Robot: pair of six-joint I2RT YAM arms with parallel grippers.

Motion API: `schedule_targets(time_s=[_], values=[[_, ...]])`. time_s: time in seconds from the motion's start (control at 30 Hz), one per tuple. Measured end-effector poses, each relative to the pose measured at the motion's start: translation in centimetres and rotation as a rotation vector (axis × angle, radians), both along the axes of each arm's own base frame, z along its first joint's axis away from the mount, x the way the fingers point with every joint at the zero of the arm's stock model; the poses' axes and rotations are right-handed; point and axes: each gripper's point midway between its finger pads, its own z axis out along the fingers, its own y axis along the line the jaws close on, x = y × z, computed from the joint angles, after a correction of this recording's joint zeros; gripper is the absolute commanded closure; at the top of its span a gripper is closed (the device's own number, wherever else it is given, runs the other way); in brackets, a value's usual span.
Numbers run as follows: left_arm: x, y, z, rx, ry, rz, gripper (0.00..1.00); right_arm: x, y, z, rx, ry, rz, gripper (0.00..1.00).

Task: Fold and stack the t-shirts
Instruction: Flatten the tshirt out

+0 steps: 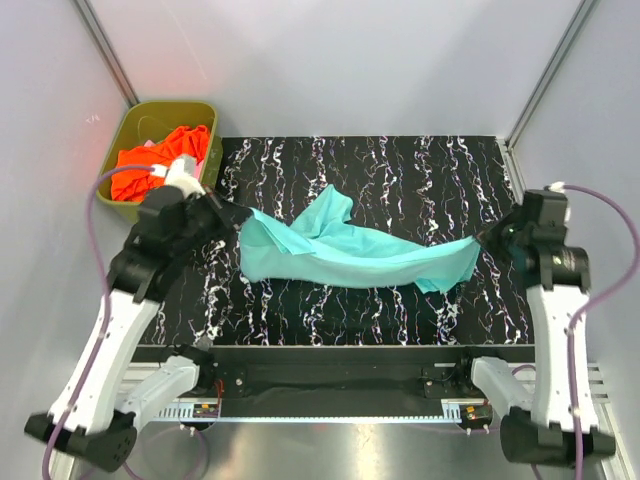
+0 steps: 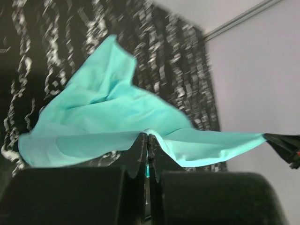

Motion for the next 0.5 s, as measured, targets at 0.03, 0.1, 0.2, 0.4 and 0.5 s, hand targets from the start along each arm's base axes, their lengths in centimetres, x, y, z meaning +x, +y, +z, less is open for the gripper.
schedule_targets(time_s=[0.03,0.1,0.2,0.4,0.5], values=[[1.0,-0.1,-1.5,0.03,0.042,0.009,1.0,0.6,0.0,-1.4,0.001,0.04,0.005,1.0],[3.2,-0.1,-3.4,0.068,0.091,0.03,1.0,2.5,-0.2,-3.0,0.001,0.094,0.016,1.0],[7.7,0.0,-4.9,0.102,0.155,0.066,1.0,7.6,-0.8,-3.2,-0.011,0.124,0.031,1.0],[16.2,-0.8,6.9,0.01,-0.082,0.116,1.0,18.8,-2.0,8.7,-0.082,-0.169,0.054,1.0],[15.2,-0.8,14.2,-0.07,-0.257,0.118,1.0,19.1,-2.1,16.1,-0.126,-0.349,0.06,1.0]])
